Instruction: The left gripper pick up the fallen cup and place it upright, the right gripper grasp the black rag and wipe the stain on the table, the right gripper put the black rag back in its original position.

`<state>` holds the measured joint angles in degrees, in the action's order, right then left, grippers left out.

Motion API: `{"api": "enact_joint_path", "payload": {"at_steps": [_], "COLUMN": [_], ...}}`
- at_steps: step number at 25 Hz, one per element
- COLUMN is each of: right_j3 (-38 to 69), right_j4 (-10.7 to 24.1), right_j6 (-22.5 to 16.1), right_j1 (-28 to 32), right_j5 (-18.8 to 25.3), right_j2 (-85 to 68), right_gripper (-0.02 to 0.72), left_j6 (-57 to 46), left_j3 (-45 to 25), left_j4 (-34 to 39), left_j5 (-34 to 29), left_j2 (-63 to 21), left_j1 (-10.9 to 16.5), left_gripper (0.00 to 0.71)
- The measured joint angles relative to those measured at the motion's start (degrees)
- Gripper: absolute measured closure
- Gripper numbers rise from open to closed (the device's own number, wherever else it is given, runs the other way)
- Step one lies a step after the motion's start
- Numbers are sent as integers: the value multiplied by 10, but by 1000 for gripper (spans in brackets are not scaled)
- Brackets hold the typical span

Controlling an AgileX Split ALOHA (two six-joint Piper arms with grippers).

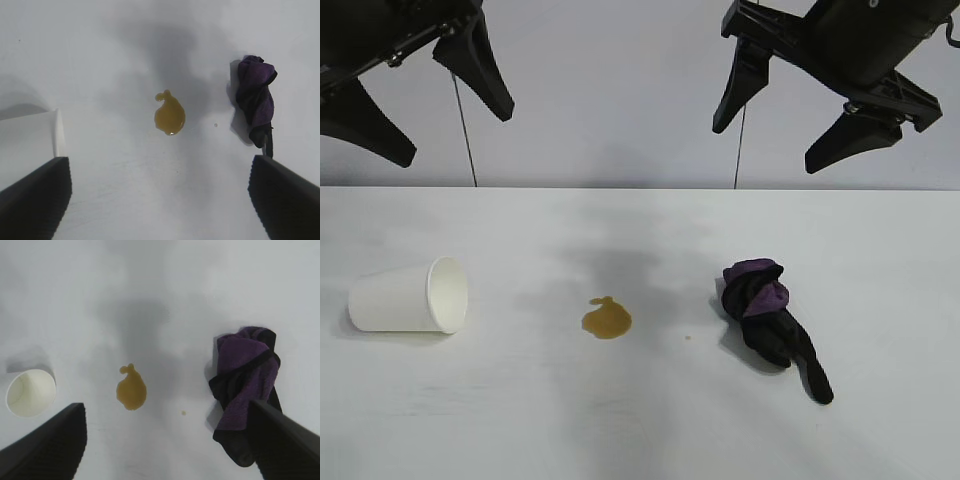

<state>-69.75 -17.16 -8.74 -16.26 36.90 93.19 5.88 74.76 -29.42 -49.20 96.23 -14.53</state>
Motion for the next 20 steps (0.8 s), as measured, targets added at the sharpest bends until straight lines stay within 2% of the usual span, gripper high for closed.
{"api": "enact_joint_path", "payload": {"at_steps": [9,16,20], "right_j3": [0,0,0], "right_j4": [0,0,0], "right_j6": [0,0,1], "right_j1": [0,0,0], "right_j5": [0,0,0], "right_j2": [0,0,0], "right_gripper": [102,102,102], "left_j6": [0,12,96], "left_j3": [0,0,0], "left_j4": [8,140,209], "left_j5": [-5,-55,-65], "left_j2": [0,0,0], "left_j1": [0,0,0], "left_gripper": [17,17,17]}}
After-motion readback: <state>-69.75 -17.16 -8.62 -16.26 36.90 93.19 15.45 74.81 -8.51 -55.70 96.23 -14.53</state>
